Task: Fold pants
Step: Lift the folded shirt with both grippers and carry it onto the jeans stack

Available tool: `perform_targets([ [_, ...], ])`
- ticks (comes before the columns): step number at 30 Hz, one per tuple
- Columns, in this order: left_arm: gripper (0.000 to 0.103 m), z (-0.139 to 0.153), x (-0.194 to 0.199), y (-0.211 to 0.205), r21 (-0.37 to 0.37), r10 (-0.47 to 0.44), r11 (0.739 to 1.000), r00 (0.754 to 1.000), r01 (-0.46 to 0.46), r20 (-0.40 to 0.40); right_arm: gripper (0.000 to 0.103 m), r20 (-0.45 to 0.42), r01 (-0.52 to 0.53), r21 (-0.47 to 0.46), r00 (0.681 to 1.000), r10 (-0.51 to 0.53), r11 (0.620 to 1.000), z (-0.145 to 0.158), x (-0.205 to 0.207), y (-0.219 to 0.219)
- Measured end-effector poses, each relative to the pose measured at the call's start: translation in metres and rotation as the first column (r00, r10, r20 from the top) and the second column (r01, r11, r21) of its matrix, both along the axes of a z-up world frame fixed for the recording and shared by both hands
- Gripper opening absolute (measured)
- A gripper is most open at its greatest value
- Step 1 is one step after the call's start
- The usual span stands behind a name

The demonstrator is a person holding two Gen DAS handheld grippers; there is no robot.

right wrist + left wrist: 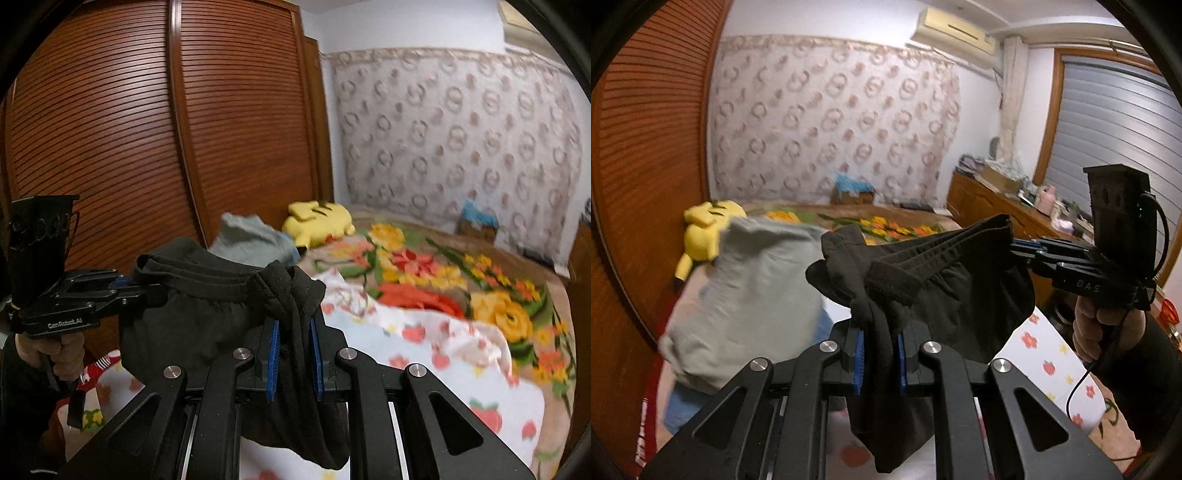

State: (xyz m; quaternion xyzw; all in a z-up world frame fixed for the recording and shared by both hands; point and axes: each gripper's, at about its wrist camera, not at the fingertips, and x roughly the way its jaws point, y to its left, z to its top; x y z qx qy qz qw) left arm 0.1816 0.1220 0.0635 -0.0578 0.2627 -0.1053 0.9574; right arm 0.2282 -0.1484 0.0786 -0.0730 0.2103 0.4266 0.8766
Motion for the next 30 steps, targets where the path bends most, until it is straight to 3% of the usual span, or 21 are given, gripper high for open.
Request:
perform_targets([
  [8,0.015,0.000,0.017,0.030,0.080,0.110,0.990,0.993,-0.112,0.034,0.015,0.048,-0.068,-0.010,0.996,0.069,0.998,-0.005,0.039,0.032],
  [19,0.015,-0.014,0.026,0.068,0.026,0.178,0.984,0.984,-0.179,0.013,0.015,0.087,-0.101,-0.059,0.991,0.106,0.993,-0.003,0.069,0.073],
  [30,0.015,-0.027,0.019,0.080,-0.016,0.222,0.975,0.975,-0.222,-0.009,0.015,0.135,-0.127,-0.175,0.979,0.151,0.976,0.004,0.082,0.129],
])
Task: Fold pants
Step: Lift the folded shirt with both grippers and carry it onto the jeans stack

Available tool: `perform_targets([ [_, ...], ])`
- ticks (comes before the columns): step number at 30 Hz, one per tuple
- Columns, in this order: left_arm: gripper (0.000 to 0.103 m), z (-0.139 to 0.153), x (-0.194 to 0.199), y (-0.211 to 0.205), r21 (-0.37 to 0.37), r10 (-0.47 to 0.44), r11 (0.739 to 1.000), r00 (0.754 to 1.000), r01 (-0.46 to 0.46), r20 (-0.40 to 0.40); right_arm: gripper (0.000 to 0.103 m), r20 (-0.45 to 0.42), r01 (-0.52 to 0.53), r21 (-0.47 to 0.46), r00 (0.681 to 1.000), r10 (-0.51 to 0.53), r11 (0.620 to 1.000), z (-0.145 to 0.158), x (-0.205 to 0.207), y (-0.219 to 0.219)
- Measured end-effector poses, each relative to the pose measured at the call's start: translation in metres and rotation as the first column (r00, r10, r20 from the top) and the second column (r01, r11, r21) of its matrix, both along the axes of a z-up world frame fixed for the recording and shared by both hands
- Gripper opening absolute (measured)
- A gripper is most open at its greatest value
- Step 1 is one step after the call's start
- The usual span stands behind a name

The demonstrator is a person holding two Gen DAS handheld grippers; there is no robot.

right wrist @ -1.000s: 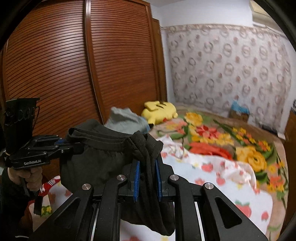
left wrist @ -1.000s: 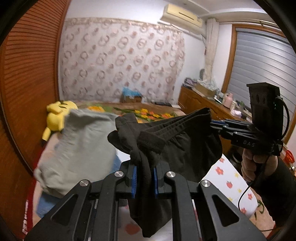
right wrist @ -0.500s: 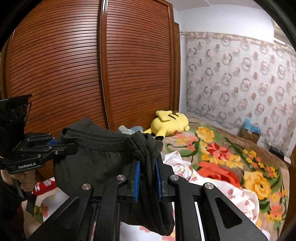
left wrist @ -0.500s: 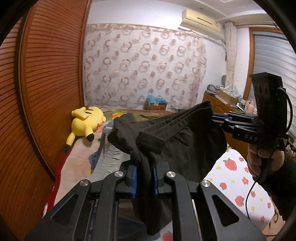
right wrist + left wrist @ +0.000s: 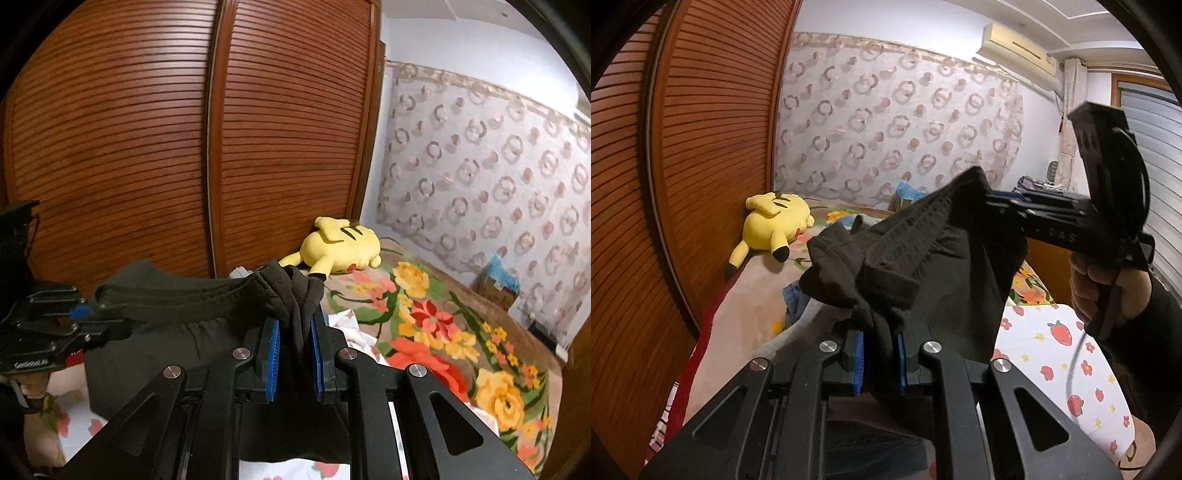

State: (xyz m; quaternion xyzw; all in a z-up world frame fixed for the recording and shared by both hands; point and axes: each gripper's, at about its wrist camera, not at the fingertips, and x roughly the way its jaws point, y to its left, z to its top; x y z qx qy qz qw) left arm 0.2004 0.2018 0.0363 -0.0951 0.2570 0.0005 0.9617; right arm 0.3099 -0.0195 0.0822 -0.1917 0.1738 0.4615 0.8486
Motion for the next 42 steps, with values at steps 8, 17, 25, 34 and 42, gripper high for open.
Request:
perform_targets([
  [8,0.015,-0.003,-0.007,0.006,-0.033,0.033,0.999,0.999,-0.034,-0.005,0.015,0.024,-0.061,-0.030,0.998,0.061,0.998,0.001,0.013,0.041],
  [17,0.016,-0.015,-0.013,0.012,-0.049,0.096,0.994,0.994,-0.098,-0.045,0.015,-0.022,-0.112,-0.064,0.994,0.110,0.992,-0.018,0.038,0.077],
  [25,0.048,-0.019,-0.017,0.014,-0.029,0.115,0.993,0.991,-0.117,-0.070,0.037,-0.097,-0.081,-0.033,0.992,0.077,0.996,-0.014,0.058,0.069],
  [34,0.051,0.003,-0.033,0.012,0.010,0.147,0.989,0.989,-0.147,0.024,0.044,-0.098,-0.058,0.047,0.993,0.062,0.997,-0.006,0.044,0.023],
  [42,0.051,0.011,-0.023,-0.004,0.031,0.086,0.996,0.996,-0.087,0.025,0.044,-0.148,-0.068,0.035,0.986,0.073,0.997,-0.025,0.047,0.021],
])
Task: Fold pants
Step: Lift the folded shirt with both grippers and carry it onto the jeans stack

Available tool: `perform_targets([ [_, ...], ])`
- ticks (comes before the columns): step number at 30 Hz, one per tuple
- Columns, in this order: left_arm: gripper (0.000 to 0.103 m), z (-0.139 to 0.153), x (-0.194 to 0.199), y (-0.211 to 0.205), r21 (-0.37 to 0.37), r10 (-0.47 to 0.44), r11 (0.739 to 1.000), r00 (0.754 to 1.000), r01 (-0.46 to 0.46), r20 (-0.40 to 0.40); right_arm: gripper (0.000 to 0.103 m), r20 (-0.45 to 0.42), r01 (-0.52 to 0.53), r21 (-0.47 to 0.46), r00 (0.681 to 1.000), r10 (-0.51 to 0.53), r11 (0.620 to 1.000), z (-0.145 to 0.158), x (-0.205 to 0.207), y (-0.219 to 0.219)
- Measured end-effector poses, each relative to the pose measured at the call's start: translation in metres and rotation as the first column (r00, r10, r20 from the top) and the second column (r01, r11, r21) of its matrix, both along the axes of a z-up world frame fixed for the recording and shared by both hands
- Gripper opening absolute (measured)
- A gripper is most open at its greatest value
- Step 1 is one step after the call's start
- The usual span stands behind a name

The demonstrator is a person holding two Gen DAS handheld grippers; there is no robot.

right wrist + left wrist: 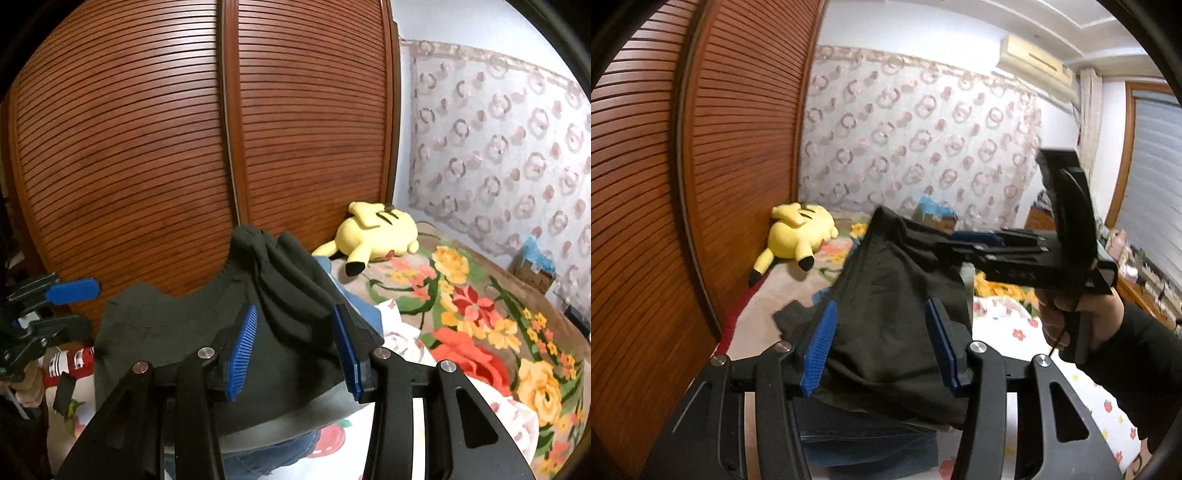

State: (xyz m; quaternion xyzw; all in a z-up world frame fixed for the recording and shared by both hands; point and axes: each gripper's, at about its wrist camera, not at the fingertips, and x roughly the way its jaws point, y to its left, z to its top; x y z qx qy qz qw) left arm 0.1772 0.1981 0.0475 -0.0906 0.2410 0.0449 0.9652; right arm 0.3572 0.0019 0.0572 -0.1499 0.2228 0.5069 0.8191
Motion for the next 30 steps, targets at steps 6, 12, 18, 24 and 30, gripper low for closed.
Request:
perform_targets([
  [6,0.051,-0.032,0.028,0.001,-0.006,-0.028,1.000,0.992,0.027,-0.120,0.044,-0.046,0.039,-0.043,0.998,-0.040,0.998,-0.011,0.038,0.017],
  [12,0.051,-0.050,0.034,0.014,-0.040,-0.013,0.999,0.987,0.007,-0.160,0.044,-0.083,0.034,-0.050,0.996,-0.038,0.998,-0.017,0.054,0.032],
  [18,0.051,-0.051,0.037,0.010,-0.030,-0.004,1.000,0.986,-0.001,-0.165,0.044,-0.033,0.058,-0.024,0.998,-0.059,0.998,-0.008,0.038,0.024],
  [24,0.052,-0.053,0.036,0.009,-0.031,0.002,1.000,0.987,-0.006,-0.160,0.044,0.012,-0.024,0.002,1.000,0.024,1.000,0.005,0.003,0.026],
  [30,0.053,-0.053,0.035,0.007,-0.015,-0.001,1.000,0.986,-0.002,-0.165,0.032,-0.007,-0.080,-0.001,0.997,0.080,0.997,0.003,-0.003,0.037],
])
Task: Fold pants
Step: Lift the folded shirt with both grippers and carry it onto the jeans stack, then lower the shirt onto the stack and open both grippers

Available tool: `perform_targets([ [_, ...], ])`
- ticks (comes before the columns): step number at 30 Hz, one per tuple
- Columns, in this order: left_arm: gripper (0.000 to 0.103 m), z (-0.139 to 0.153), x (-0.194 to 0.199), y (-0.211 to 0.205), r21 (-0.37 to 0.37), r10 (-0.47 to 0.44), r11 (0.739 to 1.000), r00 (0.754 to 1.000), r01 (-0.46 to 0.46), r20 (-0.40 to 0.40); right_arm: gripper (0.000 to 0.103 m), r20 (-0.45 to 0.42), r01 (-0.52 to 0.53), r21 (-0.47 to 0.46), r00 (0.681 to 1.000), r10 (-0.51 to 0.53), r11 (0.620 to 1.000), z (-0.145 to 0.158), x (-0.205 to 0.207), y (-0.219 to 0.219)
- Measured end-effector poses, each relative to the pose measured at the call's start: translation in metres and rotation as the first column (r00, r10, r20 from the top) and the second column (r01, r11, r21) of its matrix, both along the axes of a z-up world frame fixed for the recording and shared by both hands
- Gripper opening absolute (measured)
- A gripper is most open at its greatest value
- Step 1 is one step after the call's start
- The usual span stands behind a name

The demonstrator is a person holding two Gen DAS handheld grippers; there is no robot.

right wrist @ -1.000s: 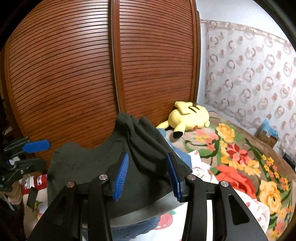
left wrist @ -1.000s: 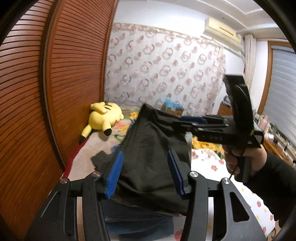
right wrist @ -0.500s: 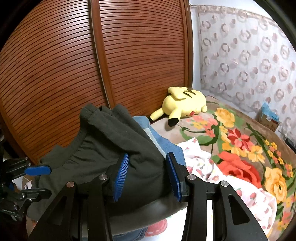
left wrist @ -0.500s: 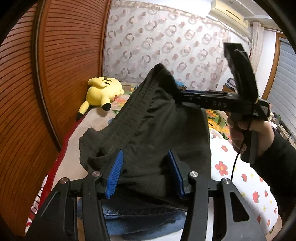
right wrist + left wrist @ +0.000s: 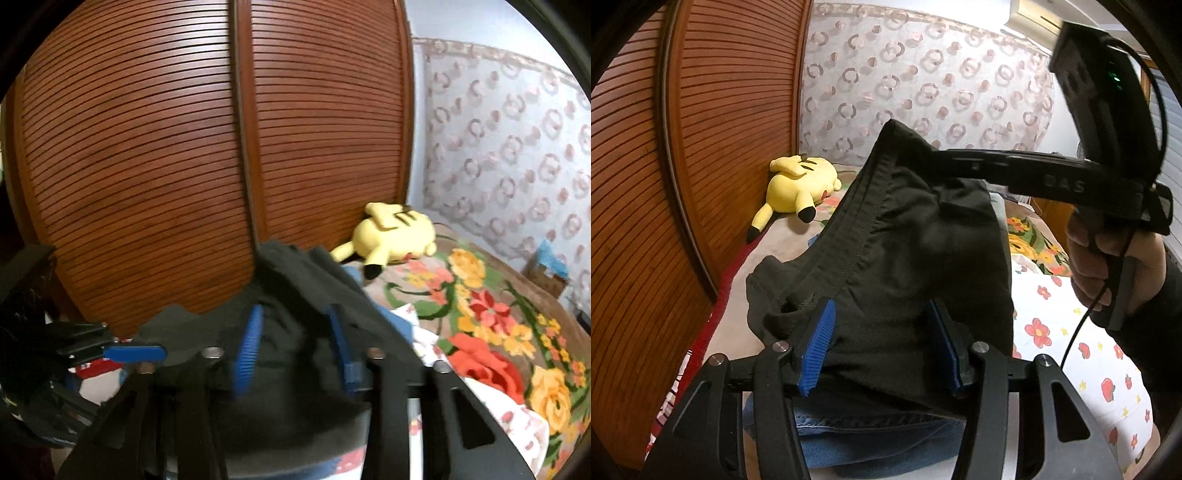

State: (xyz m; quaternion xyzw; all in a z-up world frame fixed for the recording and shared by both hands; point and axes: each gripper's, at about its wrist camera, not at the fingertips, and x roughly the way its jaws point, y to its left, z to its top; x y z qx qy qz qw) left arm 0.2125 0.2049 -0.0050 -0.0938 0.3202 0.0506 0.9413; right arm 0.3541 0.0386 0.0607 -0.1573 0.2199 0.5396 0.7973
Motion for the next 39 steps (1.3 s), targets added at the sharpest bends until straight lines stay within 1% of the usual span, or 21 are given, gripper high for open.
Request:
perform_targets([
  [2,0.053,0.000,-0.001,0.000,0.000,0.000,1.000,1.000,0.000,-0.001,0.032,-0.008,0.006,-0.021,1.000,-0.006,1.000,-0.002,0.012,0.010],
  [4,0.053,-0.002,-0.001,-0.001,0.000,0.000,1.000,1.000,0.000,-0.003,0.030,-0.030,0.049,-0.066,0.998,-0.051,0.997,-0.005,0.032,0.016],
  [6,0.053,-0.002,-0.001,0.000,-0.002,0.000,1.000,1.000,0.000,-0.002,0.030,-0.091,0.073,-0.100,0.992,-0.083,0.992,-0.012,0.051,0.023],
  [7,0.053,-0.002,-0.001,-0.001,-0.001,0.000,1.000,1.000,0.000,-0.001,0.029,-0.119,0.077,-0.110,0.989,-0.090,0.991,-0.016,0.057,0.024],
  [9,0.053,-0.002,-0.001,-0.001,0.007,-0.001,1.000,1.000,0.001,0.003,0.029,-0.129,0.089,-0.095,0.987,-0.101,0.991,-0.017,0.060,0.018],
  [11,0.053,-0.001,-0.001,-0.003,0.017,0.001,1.000,1.000,-0.001,0.001,0.029,-0.117,0.093,-0.079,0.988,-0.102,0.992,-0.013,0.057,0.013],
  [15,0.053,0.000,-0.002,-0.002,0.013,0.005,1.000,1.000,-0.005,0.004,0.029,-0.083,0.110,-0.057,0.990,-0.115,0.992,-0.005,0.042,-0.003],
  [18,0.053,0.003,-0.003,-0.003,0.020,0.008,1.000,1.000,-0.008,0.005,0.029,-0.068,0.131,-0.044,0.989,-0.133,0.990,-0.008,0.029,-0.017],
  [20,0.053,0.005,-0.004,-0.006,0.033,0.007,0.999,1.000,-0.008,0.008,0.029,-0.067,0.146,-0.037,0.987,-0.148,0.989,-0.014,0.015,-0.022],
  [24,0.053,0.010,-0.009,-0.012,0.058,0.005,0.998,1.000,-0.006,0.021,0.029,-0.052,0.158,-0.026,0.986,-0.159,0.987,-0.017,-0.007,-0.039],
  [27,0.053,0.014,-0.013,-0.014,0.046,-0.016,0.999,0.999,0.014,0.038,0.029,-0.054,0.159,-0.013,0.986,-0.159,0.987,-0.016,-0.018,-0.045],
  [32,0.054,0.021,-0.019,-0.016,0.050,-0.013,0.999,0.999,0.011,0.043,0.030,-0.042,0.168,0.005,0.985,-0.167,0.986,-0.014,-0.037,-0.060],
  [35,0.068,0.026,-0.024,-0.018,0.062,-0.008,0.998,0.998,0.004,0.058,0.031,-0.043,0.175,0.018,0.984,-0.174,0.984,-0.012,-0.047,-0.070],
  [36,0.075,0.027,-0.026,-0.019,0.064,-0.008,0.998,0.998,0.004,0.064,0.032,-0.039,0.178,0.021,0.983,-0.177,0.984,-0.011,-0.050,-0.073],
  [37,0.078,0.029,-0.030,-0.020,0.068,-0.009,0.998,0.997,0.004,0.075,0.032,-0.036,0.180,0.024,0.983,-0.179,0.983,-0.010,-0.053,-0.076],
  [39,0.081,0.034,-0.033,-0.022,0.073,-0.009,0.997,0.996,0.003,0.086,0.033,-0.032,0.183,0.030,0.983,-0.182,0.983,-0.009,-0.059,-0.082],
])
